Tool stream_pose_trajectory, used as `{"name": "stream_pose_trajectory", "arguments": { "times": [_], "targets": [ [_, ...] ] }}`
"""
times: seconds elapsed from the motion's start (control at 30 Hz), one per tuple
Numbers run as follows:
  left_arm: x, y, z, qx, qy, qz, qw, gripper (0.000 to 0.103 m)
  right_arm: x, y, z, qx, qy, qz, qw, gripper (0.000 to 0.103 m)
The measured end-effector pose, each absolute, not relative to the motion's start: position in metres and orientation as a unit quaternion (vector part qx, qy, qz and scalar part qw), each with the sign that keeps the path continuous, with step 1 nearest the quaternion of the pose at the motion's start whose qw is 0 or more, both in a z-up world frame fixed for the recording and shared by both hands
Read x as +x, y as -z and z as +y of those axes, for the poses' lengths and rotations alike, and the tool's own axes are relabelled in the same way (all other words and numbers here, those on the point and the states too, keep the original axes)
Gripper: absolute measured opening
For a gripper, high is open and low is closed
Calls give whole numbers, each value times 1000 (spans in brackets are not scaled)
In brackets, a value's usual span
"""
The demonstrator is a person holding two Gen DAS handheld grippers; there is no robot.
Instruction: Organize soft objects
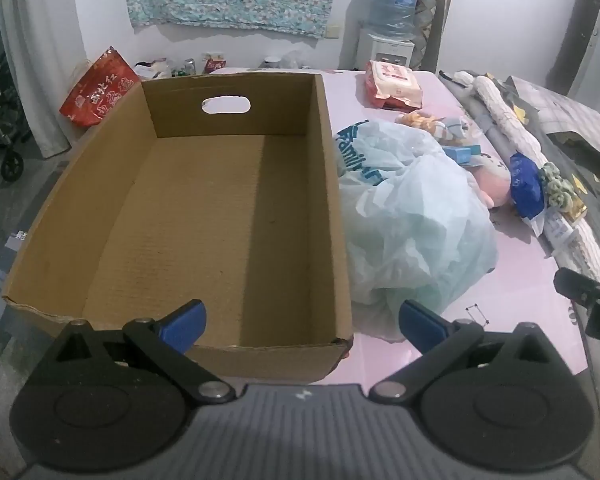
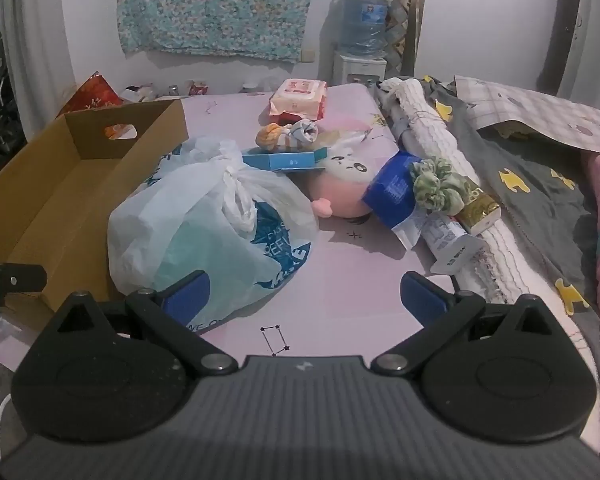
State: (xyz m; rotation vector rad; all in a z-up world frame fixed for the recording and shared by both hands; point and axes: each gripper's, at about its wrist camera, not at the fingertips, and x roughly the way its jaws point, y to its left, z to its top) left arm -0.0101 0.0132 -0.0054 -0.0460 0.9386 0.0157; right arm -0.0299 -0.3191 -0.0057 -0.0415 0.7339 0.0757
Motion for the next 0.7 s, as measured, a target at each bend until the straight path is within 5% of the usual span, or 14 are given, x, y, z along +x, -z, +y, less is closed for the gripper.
{"name": "stream_pose_trajectory", "arguments": {
  "times": [0.7],
  "targets": [
    [-9, 2, 12, -19, -7, 452, 892, 103, -27, 6, -318, -21, -39, 361, 931, 102]
  ]
}}
